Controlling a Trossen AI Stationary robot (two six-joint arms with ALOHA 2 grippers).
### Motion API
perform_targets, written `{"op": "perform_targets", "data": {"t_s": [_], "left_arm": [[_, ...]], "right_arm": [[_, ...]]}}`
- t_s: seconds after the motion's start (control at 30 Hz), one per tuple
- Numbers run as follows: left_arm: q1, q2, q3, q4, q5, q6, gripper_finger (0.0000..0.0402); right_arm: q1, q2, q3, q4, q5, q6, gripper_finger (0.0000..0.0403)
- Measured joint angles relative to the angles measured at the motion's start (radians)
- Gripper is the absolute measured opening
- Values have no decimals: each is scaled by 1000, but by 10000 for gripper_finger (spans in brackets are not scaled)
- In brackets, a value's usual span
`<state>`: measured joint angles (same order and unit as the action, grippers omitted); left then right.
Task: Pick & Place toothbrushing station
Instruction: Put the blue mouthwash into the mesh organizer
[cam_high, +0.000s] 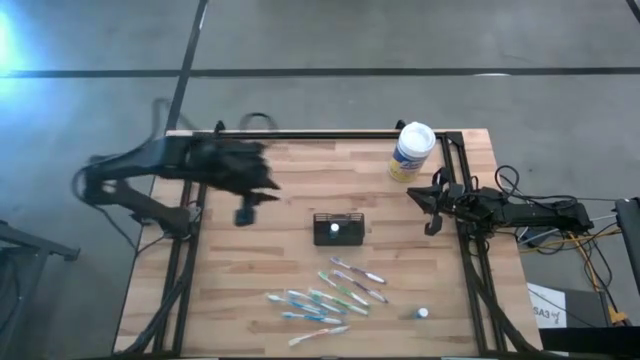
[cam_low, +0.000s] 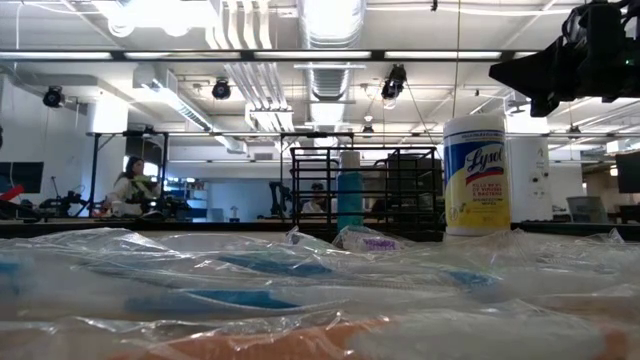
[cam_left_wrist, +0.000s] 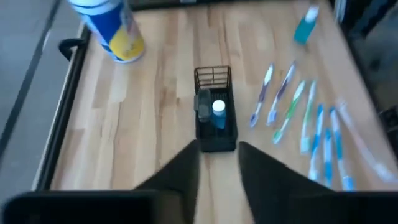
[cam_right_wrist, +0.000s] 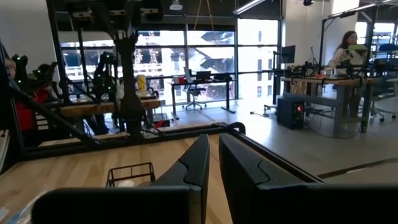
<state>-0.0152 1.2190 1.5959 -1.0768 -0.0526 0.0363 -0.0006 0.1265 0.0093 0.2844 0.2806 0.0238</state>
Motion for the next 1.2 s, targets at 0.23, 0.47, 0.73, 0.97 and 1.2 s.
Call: {"op": "perform_targets", "data": {"t_s": [0.23,0.47,0.73,0.97,1.2], "left_arm": [[0,-454,-513,332,1,-75,10],[-2,-775,-1082,1001,16,-143,4],[-9,-873,-1422,1289,-47,-74,2],[-9,-923,-1525,1321,-48,-76,2],[-9,-947,-1587,1306,-51,-65,13]], "right_arm": [[0,0,0,0,0,2,36],[0,0,0,0,0,9,36],[0,4,0,2,-44,49,36],[0,32,14,16,-72,94,33],[19,205,385,-428,-79,74,11]]}}
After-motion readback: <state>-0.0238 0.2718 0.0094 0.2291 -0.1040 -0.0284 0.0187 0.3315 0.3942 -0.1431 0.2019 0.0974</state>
